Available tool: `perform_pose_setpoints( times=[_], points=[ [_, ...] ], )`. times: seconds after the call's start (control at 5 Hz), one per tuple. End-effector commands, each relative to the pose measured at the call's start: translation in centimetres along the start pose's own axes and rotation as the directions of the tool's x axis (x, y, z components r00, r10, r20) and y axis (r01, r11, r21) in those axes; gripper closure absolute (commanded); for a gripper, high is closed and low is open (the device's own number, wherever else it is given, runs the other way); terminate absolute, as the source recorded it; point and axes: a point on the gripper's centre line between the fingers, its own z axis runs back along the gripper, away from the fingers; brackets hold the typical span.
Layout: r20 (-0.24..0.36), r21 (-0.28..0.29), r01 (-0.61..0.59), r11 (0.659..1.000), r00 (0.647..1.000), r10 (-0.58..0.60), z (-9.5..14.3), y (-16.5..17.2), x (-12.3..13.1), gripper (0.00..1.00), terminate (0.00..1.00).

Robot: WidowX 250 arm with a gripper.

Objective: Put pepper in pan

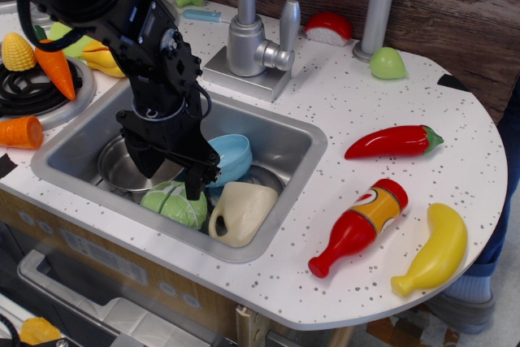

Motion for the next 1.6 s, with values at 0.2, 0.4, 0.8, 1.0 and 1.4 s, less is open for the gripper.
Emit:
perform_pose_setpoints(
  times=[0.2, 0.4, 0.8, 1.0, 1.4],
  points=[
    [0.014, -0.033, 0.133, 0.991, 0.991, -0.133, 1.8, -1.3, 4.0, 0.0, 0.0],
    [0.057, -0.04, 0.271, 0.962, 0.961, -0.269, 3.4, -2.8, 6.1, 0.0, 0.0],
    [0.073, -0.039, 0.466, 0.884, 0.883, -0.463, 5.1, -8.7, 9.1, 0.0, 0.0],
    [0.126, -0.067, 0.493, 0.868, 0.867, -0.482, 5.3, -12.4, 10.5, 0.0, 0.0],
    [0.176, -0.063, 0.533, 0.844, 0.838, -0.516, 3.3, -15.6, 13.6, 0.0, 0.0]
  ],
)
